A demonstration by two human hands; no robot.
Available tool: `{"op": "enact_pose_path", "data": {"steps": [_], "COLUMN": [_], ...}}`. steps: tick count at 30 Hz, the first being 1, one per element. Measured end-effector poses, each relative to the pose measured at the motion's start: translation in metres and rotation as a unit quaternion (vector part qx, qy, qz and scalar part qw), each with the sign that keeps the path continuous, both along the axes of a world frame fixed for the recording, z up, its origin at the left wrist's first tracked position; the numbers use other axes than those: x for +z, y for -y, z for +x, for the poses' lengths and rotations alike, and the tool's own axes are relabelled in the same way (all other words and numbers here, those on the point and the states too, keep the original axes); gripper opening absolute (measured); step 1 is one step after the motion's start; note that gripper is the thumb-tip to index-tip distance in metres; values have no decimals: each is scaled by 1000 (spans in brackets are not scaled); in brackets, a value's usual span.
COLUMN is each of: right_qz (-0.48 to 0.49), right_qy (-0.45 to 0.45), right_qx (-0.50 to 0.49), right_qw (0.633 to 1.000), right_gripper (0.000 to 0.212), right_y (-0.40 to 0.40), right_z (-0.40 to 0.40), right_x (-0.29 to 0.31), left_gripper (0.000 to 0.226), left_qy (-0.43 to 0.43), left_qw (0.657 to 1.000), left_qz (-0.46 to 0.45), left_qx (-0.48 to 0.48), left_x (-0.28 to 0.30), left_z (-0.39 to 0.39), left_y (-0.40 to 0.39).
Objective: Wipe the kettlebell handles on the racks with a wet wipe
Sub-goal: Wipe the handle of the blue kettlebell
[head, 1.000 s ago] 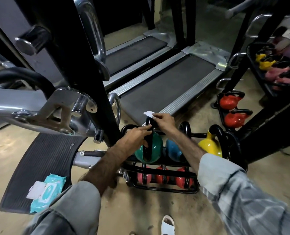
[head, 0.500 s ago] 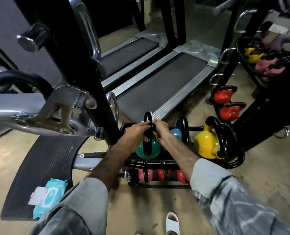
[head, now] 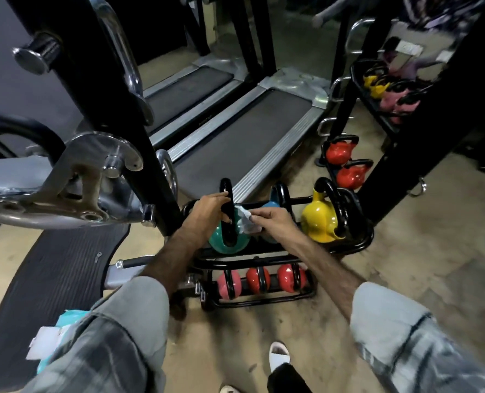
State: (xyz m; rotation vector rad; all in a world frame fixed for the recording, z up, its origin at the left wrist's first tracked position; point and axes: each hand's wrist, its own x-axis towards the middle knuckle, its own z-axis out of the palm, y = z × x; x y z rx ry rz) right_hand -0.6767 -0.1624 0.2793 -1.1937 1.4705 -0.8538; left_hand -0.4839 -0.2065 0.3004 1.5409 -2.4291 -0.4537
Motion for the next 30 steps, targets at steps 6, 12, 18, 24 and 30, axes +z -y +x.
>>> {"op": "enact_pose_path", "data": {"steps": [6,12,18,24,30], "right_qz": [-165,-191,-251,-220,-64], "right_qy": [-175,-280,-301,-223,-43], "right_qx": [-157,-145,-50,-76,-173], "right_qw": [958,929,919,947,982], "right_gripper": [16,15,11,20,35], "right_y": [-32,-19,-22,-29,-13], "right_z": [-58,-77,-75,-78,-80], "right_x": [20,-6,-39,-64,-47], "left_gripper": [28,41,63,40,30], "left_qy": [-11,-22,30,78,78], "left_qw": [999,997,994,990,991], "left_qz": [-25,-33,20,38,27], "left_qx": [24,-72,-100,-112,-101], "left_x": [19,-1,-3,-2,11], "left_z": [-41,-102,-140,-157,-157], "left_y": [-14,-5,14,35,53]}}
